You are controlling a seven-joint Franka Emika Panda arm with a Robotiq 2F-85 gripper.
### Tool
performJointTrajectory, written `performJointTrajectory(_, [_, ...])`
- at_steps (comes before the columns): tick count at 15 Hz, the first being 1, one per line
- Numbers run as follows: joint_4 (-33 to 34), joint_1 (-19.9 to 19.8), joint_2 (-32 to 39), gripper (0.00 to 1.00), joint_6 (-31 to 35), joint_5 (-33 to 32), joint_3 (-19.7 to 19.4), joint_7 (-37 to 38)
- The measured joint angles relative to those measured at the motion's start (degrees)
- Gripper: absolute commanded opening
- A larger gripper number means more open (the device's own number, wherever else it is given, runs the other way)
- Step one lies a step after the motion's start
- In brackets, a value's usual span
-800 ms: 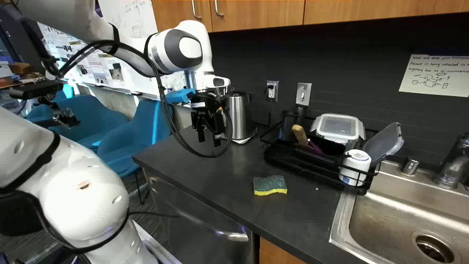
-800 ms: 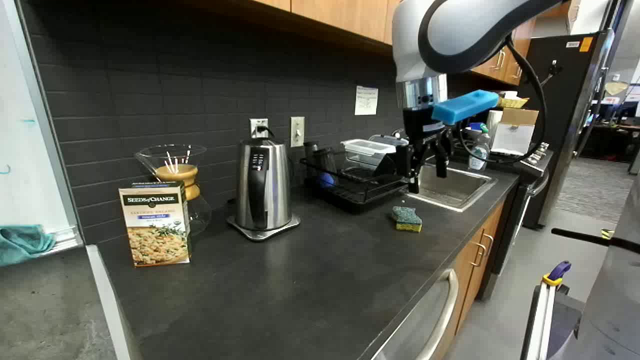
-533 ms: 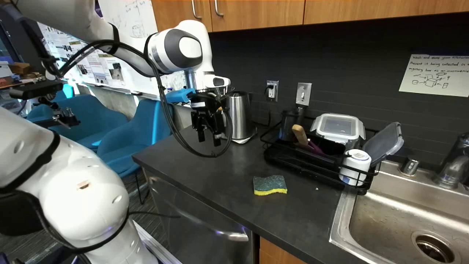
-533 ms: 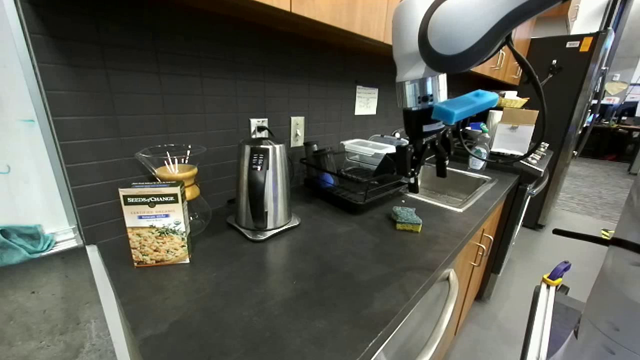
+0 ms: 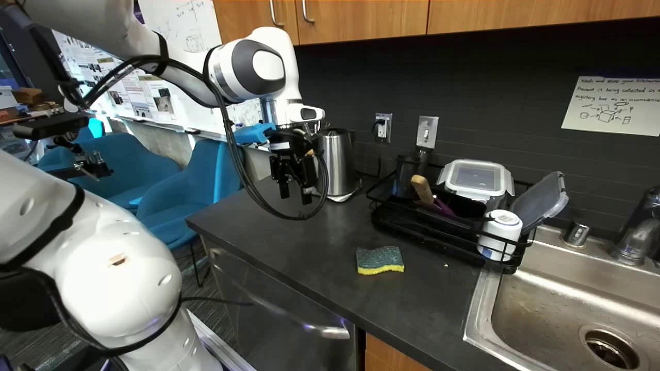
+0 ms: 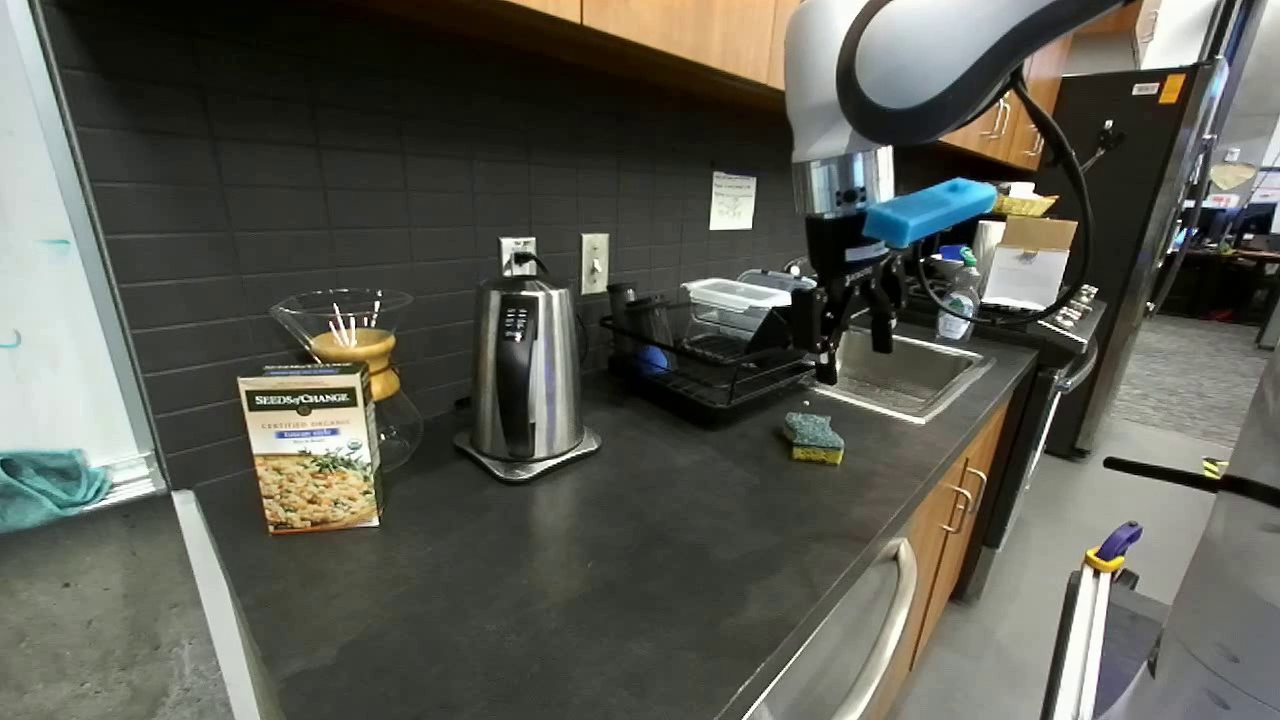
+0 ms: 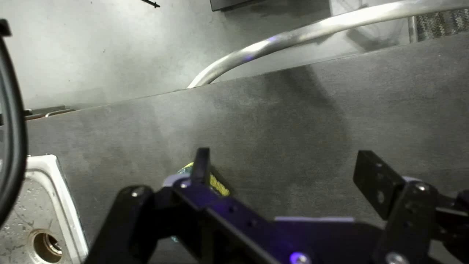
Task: Remove one fork from the dish rack and put it on the counter.
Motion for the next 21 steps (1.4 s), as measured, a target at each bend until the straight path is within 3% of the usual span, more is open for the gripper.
performJointTrajectory(10, [5.8,-0.1,0.0,1.0,0.0,-9.2,-0.3,-0.1])
performJointTrajectory(21, [9.0,-0.8,0.3,1.0,4.9,-20.8,-4.6,-5.0])
